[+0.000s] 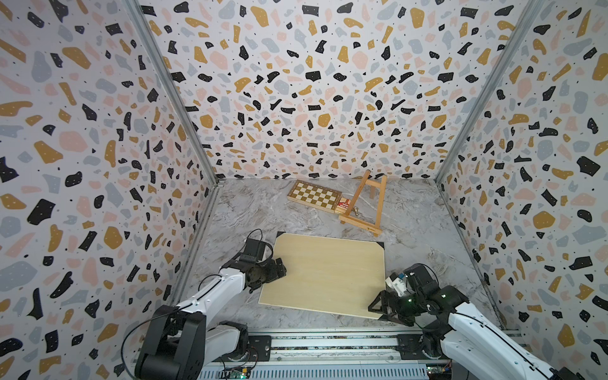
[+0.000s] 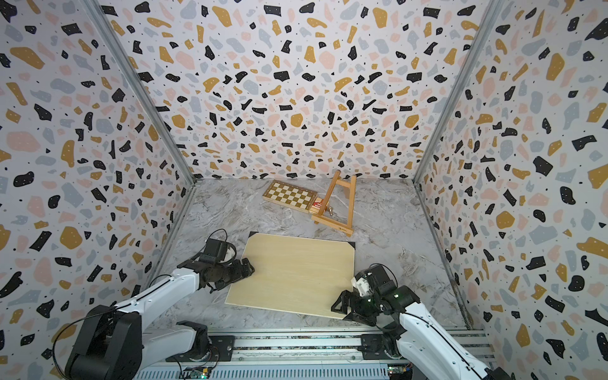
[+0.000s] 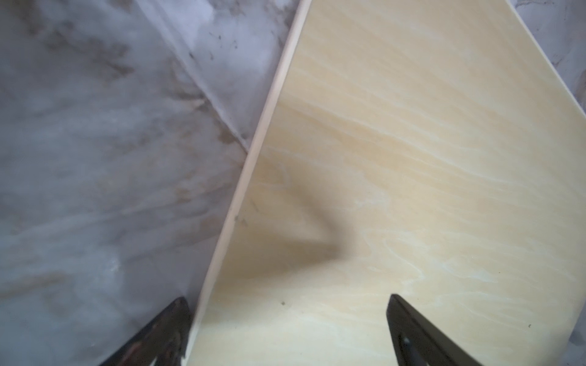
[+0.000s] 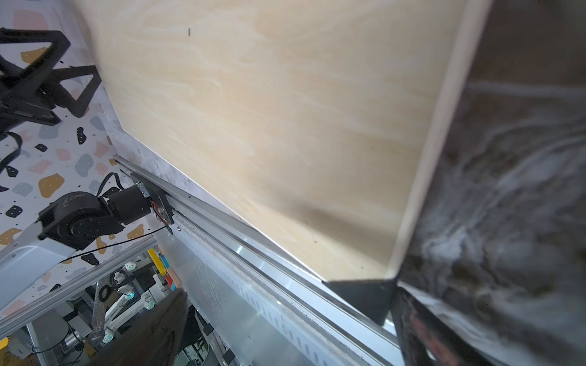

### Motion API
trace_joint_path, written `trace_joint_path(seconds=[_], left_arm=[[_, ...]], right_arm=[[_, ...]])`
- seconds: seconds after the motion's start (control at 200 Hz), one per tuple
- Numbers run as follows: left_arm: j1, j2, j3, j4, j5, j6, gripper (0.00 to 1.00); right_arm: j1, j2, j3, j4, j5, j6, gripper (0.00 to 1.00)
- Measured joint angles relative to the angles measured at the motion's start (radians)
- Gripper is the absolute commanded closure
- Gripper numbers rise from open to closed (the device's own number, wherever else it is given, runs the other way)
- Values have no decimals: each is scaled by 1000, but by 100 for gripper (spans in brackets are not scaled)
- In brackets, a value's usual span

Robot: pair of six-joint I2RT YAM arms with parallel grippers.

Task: Assemble the easel
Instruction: Pick up the drawing board from the center of the board.

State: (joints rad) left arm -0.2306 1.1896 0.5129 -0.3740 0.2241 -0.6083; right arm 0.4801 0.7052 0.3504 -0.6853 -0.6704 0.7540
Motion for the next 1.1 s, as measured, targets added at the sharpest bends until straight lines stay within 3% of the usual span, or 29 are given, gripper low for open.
trace_joint_path(seconds=[0.28,0.586,1.101], left_arm=[[6,0,0,-11,-58,33,7],[7,0,-1,-11,-48,40,7],[7,-2,-2,-11,-54,40,8]], right_arm=[[-6,-6,8,74,-24,-29,3],[-9,-25,8,222,-118,-59,4],[-64,-14,8,395,-94,-16,23]])
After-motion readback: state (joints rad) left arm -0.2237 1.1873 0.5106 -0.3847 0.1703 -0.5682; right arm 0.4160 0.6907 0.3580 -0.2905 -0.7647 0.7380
